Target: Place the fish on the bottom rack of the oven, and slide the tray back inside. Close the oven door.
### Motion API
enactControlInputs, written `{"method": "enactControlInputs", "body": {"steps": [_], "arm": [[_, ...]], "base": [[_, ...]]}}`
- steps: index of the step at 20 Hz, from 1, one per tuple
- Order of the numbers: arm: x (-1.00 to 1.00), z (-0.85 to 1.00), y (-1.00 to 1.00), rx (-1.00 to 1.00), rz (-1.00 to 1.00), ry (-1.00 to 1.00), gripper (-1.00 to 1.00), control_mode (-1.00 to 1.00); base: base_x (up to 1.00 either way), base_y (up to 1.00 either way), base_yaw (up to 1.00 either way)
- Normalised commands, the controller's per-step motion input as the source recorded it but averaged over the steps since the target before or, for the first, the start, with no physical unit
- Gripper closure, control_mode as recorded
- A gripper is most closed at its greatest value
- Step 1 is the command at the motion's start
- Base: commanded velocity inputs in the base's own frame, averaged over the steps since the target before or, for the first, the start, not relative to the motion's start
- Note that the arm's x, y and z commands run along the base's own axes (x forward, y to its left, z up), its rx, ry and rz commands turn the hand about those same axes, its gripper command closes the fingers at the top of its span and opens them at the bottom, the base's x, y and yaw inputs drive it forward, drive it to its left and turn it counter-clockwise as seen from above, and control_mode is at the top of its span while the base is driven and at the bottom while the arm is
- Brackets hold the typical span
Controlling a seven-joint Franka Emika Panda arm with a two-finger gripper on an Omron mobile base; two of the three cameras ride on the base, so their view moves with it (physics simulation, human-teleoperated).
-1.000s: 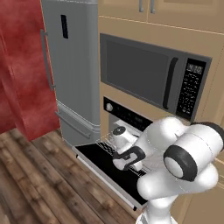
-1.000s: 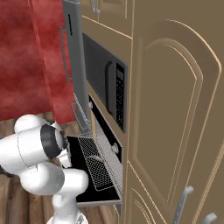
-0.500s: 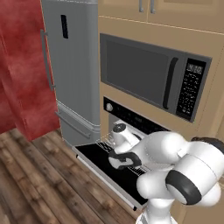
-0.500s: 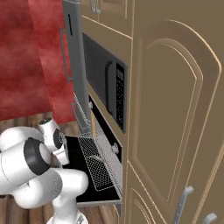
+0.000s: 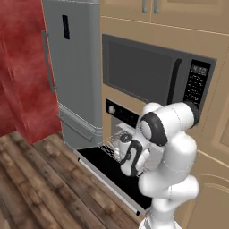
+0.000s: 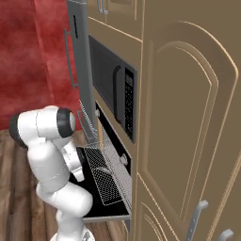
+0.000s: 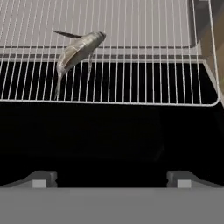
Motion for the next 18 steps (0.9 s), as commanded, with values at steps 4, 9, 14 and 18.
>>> {"method": "enactControlInputs", "body": {"steps": [4, 9, 14, 18], "arm": [[0.8, -0.61, 0.04, 0.0, 0.1, 0.04, -1.0, -1.0], [0.8, -0.45, 0.05, -0.02, 0.04, -0.01, -1.0, -1.0], [0.6, -0.7, 0.44, -0.14, 0.01, -0.03, -1.0, -1.0], [0.6, -0.59, 0.62, -0.17, 0.0, 0.0, -1.0, -1.0]], "base": [[0.0, 0.0, 0.0], [0.0, 0.0, 0.0], [0.0, 0.0, 0.0], [0.0, 0.0, 0.0]]}}
